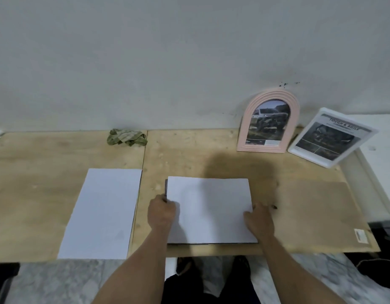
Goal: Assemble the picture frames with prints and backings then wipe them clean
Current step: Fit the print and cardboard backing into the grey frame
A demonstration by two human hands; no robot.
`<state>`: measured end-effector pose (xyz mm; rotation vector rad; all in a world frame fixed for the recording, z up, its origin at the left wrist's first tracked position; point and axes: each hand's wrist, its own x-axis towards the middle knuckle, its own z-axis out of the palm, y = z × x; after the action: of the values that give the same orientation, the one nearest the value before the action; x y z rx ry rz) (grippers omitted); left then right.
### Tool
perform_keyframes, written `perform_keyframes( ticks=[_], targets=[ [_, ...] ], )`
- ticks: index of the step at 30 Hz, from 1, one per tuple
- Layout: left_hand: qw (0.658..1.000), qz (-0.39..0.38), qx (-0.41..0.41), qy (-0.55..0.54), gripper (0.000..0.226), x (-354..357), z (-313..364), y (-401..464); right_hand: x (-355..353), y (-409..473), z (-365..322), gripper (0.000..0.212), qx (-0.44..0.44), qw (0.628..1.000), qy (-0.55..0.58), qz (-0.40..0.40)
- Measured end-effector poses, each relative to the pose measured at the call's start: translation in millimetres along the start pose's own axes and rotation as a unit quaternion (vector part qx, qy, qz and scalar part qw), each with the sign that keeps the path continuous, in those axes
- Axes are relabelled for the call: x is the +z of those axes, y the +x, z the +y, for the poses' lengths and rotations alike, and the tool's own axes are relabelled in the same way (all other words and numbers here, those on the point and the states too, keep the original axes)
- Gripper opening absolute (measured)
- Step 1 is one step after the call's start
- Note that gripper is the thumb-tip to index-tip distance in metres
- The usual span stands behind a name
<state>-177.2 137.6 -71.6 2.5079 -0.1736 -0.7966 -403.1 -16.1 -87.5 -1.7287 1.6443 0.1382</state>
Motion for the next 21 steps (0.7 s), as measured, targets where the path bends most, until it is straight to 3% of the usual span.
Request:
perform_keyframes(
  ticks=[5,10,21],
  targets=[
    [0.992,0.021,0.042,0.12,0.007,-8.0,-5.4,-1.5,6.8,-3.7,-0.3,0.032,0.011,1.0,-0.014,0.005],
    [0.965,0.07,0.084,0.236,0.025,-1.6,-6.7,-9.1,9.5,-4.9,1.5,0.038,0.017,1.0,-0.018,0.01],
    [0.951,0.105,0.084,0.277,0.027,-7.9,5.3,-36.0,-4.8,-16.4,3.0,0.046,-0.029,0.998,0.037,-0.053]
  ],
)
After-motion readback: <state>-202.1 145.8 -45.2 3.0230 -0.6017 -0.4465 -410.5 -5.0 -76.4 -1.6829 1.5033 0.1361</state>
